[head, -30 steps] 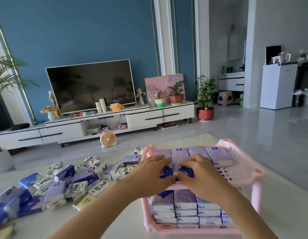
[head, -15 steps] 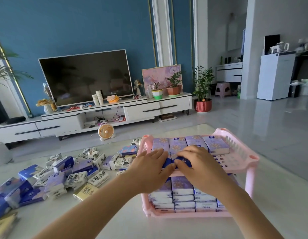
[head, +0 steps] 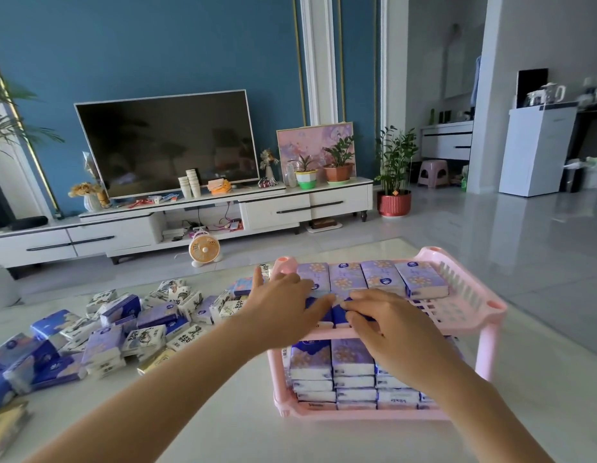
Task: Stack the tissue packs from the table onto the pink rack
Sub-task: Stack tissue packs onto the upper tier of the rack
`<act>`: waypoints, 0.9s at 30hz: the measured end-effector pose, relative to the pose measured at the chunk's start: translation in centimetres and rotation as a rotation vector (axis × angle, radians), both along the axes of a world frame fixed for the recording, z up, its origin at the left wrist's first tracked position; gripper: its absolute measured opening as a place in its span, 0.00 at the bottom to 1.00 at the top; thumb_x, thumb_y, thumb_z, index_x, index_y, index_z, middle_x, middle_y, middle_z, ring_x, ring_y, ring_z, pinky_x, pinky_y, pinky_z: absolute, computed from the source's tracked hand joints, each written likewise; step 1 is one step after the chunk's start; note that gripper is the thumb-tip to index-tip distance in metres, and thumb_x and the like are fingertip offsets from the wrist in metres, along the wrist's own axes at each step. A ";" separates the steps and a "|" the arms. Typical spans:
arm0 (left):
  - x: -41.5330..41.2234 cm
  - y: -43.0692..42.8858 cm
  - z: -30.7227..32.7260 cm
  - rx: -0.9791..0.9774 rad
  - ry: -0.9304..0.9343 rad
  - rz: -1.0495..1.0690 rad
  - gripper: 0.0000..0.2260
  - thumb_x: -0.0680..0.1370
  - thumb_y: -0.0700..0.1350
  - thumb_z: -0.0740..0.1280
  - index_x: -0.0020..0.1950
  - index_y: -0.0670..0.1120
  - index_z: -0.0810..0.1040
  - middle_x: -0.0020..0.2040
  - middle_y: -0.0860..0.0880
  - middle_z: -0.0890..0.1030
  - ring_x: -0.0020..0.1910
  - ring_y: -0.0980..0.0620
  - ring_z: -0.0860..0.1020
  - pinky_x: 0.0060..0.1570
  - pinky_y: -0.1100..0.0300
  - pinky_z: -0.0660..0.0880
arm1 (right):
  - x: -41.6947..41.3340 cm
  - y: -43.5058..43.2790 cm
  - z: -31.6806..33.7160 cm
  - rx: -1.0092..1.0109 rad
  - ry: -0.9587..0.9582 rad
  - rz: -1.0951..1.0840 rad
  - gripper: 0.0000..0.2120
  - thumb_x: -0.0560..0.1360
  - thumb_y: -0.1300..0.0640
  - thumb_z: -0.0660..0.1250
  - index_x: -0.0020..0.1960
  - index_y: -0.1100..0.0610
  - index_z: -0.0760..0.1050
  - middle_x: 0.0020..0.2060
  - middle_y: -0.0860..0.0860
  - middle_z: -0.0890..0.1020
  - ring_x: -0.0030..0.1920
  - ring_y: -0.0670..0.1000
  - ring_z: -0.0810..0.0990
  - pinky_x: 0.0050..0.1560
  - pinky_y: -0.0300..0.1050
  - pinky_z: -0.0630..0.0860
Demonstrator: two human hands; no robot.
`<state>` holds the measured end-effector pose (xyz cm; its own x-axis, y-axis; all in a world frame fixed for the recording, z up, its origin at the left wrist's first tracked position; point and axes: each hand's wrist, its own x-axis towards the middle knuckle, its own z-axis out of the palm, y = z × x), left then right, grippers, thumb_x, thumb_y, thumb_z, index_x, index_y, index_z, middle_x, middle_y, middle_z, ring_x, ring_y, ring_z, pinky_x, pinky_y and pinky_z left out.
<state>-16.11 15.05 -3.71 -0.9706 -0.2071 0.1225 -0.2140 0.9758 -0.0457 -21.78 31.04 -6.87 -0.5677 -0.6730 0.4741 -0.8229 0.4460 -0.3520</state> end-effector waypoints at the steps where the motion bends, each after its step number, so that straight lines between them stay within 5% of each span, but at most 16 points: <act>1: -0.6 -0.3 0.6 -0.007 0.019 -0.004 0.25 0.80 0.60 0.45 0.69 0.48 0.67 0.67 0.48 0.70 0.70 0.50 0.63 0.72 0.43 0.41 | 0.0 0.0 0.0 0.009 0.009 -0.008 0.16 0.80 0.51 0.54 0.64 0.49 0.74 0.59 0.44 0.76 0.60 0.44 0.71 0.59 0.34 0.64; 6: -4.3 -1.0 0.0 0.179 -0.084 0.064 0.22 0.82 0.49 0.46 0.74 0.43 0.56 0.72 0.41 0.61 0.73 0.43 0.56 0.71 0.46 0.53 | 0.3 -0.2 -0.4 0.072 0.102 -0.036 0.26 0.78 0.42 0.41 0.68 0.48 0.67 0.67 0.42 0.69 0.68 0.42 0.64 0.67 0.36 0.57; 11: -4.9 -1.2 -1.6 0.185 -0.104 0.038 0.26 0.81 0.54 0.47 0.76 0.42 0.53 0.77 0.44 0.52 0.75 0.46 0.50 0.73 0.48 0.48 | 0.2 0.1 -1.2 0.127 0.183 -0.116 0.29 0.80 0.46 0.41 0.52 0.52 0.81 0.50 0.47 0.83 0.51 0.47 0.82 0.49 0.42 0.78; 16: -5.0 -1.4 -1.9 0.077 -0.122 -0.001 0.26 0.81 0.54 0.46 0.75 0.42 0.53 0.76 0.43 0.52 0.75 0.46 0.49 0.72 0.46 0.47 | 0.5 -0.2 -2.0 0.109 0.232 -0.133 0.32 0.81 0.45 0.37 0.52 0.52 0.80 0.48 0.47 0.83 0.50 0.48 0.82 0.48 0.43 0.78; 20: -4.2 -0.7 -1.0 0.165 -0.050 0.022 0.26 0.81 0.55 0.44 0.76 0.43 0.50 0.77 0.43 0.49 0.75 0.46 0.49 0.73 0.49 0.48 | 0.6 0.2 -0.4 -0.031 0.072 -0.039 0.26 0.79 0.43 0.43 0.62 0.52 0.74 0.58 0.43 0.77 0.60 0.44 0.73 0.62 0.39 0.66; 22: -3.5 0.0 0.0 0.254 0.026 0.014 0.26 0.81 0.56 0.45 0.76 0.46 0.49 0.77 0.46 0.48 0.75 0.47 0.49 0.72 0.52 0.49 | -0.4 1.4 0.4 -0.140 0.063 -0.122 0.19 0.80 0.50 0.50 0.66 0.54 0.71 0.61 0.45 0.75 0.63 0.45 0.71 0.65 0.38 0.61; 25: -2.3 0.9 0.1 0.263 -0.008 -0.059 0.26 0.79 0.60 0.44 0.76 0.54 0.47 0.77 0.51 0.45 0.75 0.50 0.44 0.72 0.49 0.45 | -2.9 3.3 1.1 -0.005 0.109 -0.406 0.14 0.78 0.59 0.55 0.60 0.58 0.73 0.63 0.53 0.73 0.64 0.54 0.70 0.64 0.47 0.67; 27: -1.9 1.3 -0.3 0.162 -0.081 -0.094 0.31 0.74 0.66 0.40 0.76 0.58 0.43 0.76 0.53 0.41 0.75 0.51 0.40 0.72 0.43 0.42 | -3.2 3.6 1.5 0.158 0.049 -0.527 0.08 0.76 0.60 0.55 0.47 0.58 0.72 0.60 0.53 0.72 0.56 0.55 0.72 0.55 0.47 0.70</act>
